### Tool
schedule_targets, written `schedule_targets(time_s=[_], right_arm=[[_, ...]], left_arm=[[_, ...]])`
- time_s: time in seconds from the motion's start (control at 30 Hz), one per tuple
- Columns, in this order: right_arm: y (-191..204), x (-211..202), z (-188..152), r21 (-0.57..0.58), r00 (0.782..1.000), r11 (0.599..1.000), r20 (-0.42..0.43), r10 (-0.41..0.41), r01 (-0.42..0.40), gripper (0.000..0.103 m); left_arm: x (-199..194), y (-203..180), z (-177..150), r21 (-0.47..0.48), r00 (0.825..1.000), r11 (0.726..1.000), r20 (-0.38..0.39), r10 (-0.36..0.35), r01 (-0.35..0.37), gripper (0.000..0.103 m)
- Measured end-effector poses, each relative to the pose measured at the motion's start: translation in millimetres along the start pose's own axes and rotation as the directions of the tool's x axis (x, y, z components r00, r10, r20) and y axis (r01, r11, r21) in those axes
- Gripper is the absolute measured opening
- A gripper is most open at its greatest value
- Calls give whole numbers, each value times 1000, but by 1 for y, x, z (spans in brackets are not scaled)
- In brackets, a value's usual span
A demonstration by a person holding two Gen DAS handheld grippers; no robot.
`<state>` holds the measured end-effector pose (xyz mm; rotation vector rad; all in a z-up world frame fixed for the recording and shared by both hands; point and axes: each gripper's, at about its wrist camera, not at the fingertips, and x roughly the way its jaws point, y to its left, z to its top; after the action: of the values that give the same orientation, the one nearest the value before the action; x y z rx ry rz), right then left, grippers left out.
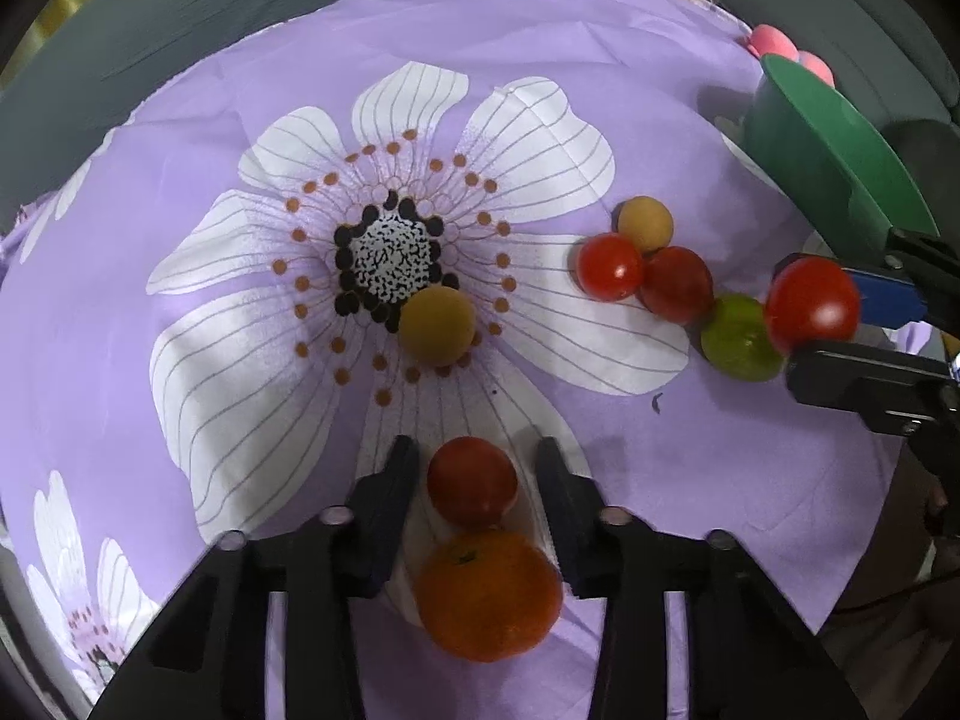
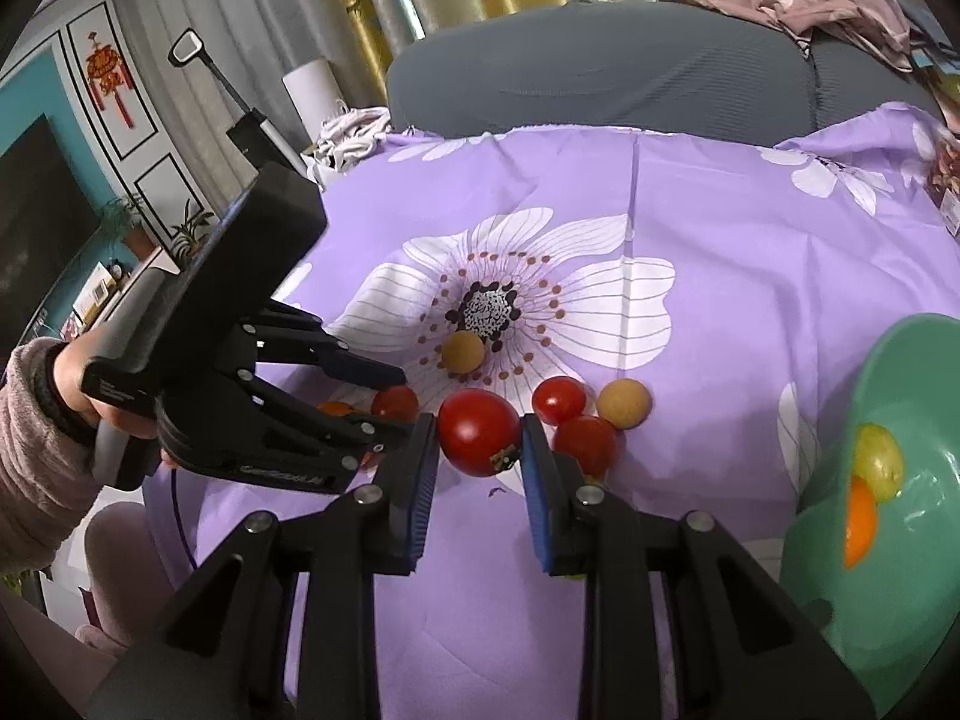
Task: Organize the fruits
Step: 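Carry the red tomato with the right gripper into the green bowl and open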
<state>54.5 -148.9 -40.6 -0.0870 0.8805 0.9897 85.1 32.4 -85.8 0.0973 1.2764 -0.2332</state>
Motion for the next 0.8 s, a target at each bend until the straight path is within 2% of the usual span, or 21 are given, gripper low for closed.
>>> schedule_targets(time_s=[0.03,0.27,0.47,0.63,0.8], right_arm=[[0,-4,-1,2,1000,1000,9,4,-4,27],[-5,-20,-5,29,998,1000,56,1,-2,27],[-11,-35,-9,53,996,999,91,-10,5,27],[-14,-47,-11,65,992,998,122,-26,18,27],[-25,-66,-14,93,985,995,165,-57,42,27]], left_arm=[[0,-2,0,2,1000,1000,-1,-6,6,29],[-4,-8,0,-18,1000,1000,11,-5,5,29],[-33,-14,2,-38,995,999,91,-30,34,29],[-58,-26,6,-29,983,998,172,-59,64,29],[-73,-45,26,9,969,996,229,-93,93,29]])
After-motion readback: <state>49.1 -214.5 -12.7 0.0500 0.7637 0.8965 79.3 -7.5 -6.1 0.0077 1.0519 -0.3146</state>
